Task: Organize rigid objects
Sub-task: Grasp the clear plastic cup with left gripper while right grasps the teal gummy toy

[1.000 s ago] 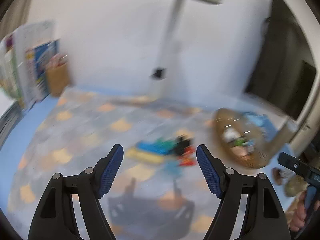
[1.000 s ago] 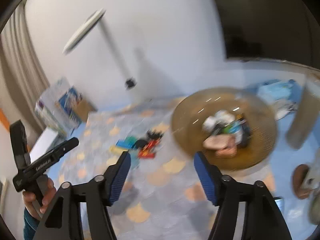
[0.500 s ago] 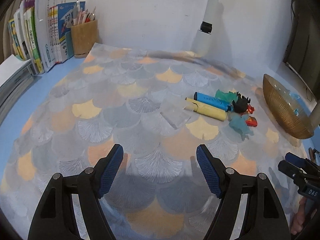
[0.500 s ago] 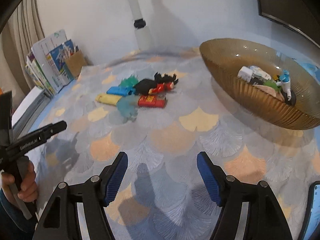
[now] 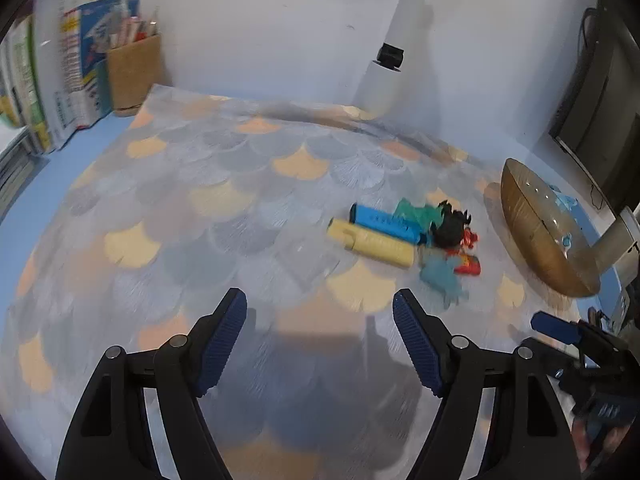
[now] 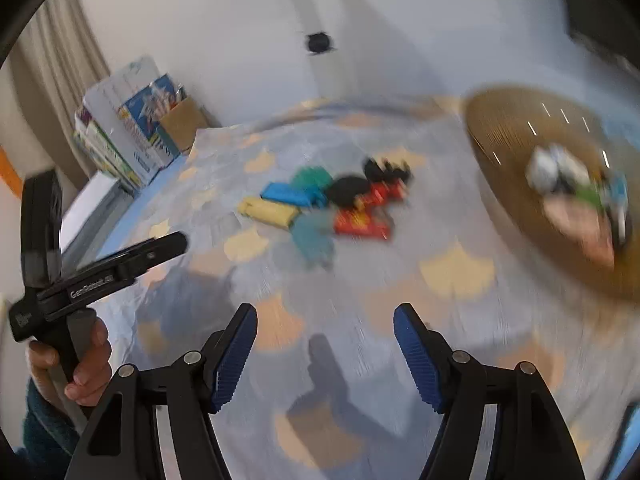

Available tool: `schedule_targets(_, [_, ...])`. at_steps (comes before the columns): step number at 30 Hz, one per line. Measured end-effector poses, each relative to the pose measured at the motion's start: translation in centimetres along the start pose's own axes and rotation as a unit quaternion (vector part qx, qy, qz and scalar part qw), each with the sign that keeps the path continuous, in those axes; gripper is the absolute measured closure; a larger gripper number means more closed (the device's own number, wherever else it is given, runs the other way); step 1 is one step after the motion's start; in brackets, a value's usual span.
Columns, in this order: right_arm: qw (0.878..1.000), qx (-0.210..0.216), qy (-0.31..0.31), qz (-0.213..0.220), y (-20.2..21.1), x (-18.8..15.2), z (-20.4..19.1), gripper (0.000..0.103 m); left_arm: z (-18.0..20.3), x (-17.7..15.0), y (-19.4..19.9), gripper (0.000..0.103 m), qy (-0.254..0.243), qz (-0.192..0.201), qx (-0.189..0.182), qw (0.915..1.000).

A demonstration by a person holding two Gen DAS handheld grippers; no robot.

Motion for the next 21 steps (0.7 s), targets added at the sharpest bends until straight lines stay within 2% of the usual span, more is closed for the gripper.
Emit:
schedule_targets(1, [1.0, -0.002, 0.012, -0.001, -0.7, 0.5, -0.6, 0.034, 0.0, 0.3, -0.8, 0.029, 0.009, -0.008, 0.006, 0.9999])
schedule_targets(5, [0.999, 0.01, 0.023, -0.024, -4.3, 0.7, -1.6, 0.048, -0.2, 0.3, -3.1, 0.031, 0.042, -0.025, 0.018, 0.9986])
schedule_targets(13, [0.999, 0.007, 0.032, -0.032, -8.1, 1.0, -2.0, 0.049, -1.3, 0.4, -5.1, 0.031, 0.084, -0.024, 0.032, 0.9956])
schedule_targets(16, [0.999, -0.002, 0.047, -0.024, -8.7, 1.2, -2.6, 0.052, -1.7, 0.6, -5.6, 0.041, 0.088, -0.022, 0.039, 0.9951])
schedule_targets(18, [0.998, -0.015, 0.061, -0.017, -9.1, 1.3, -2.8, 0.06, -1.8, 0.6, -5.8, 0.057, 0.081, -0.022, 0.043, 0.9956])
schedule_targets(19, [0.997, -0.022, 0.067, -0.013, -9.2, 1.3, -2.9, 0.064, -1.8, 0.6, -5.8, 0.057, 0.077, -0.021, 0.044, 0.9958])
schedule_targets(20, [0.997, -0.026, 0.074, -0.009, -9.2, 1.3, -2.9, 0.074, -1.8, 0.6, -5.7, 0.057, 0.075, -0.02, 0.043, 0.9961])
schedule_targets(21, [0.997, -0.025, 0.077, -0.006, -9.2, 1.2, -2.9, 0.075, -1.7, 0.6, -5.7, 0.057, 0.072, -0.019, 0.041, 0.9964])
Point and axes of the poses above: each gripper's, at about its wrist camera, not at the fingertips, and y roughly against the way its jaws point, z to its right, x to its top, the point moved 4 cm from there along -y, roughly the way its jaws point, and after that the axes turned 11 degrees about z, right-handed, at the moved point
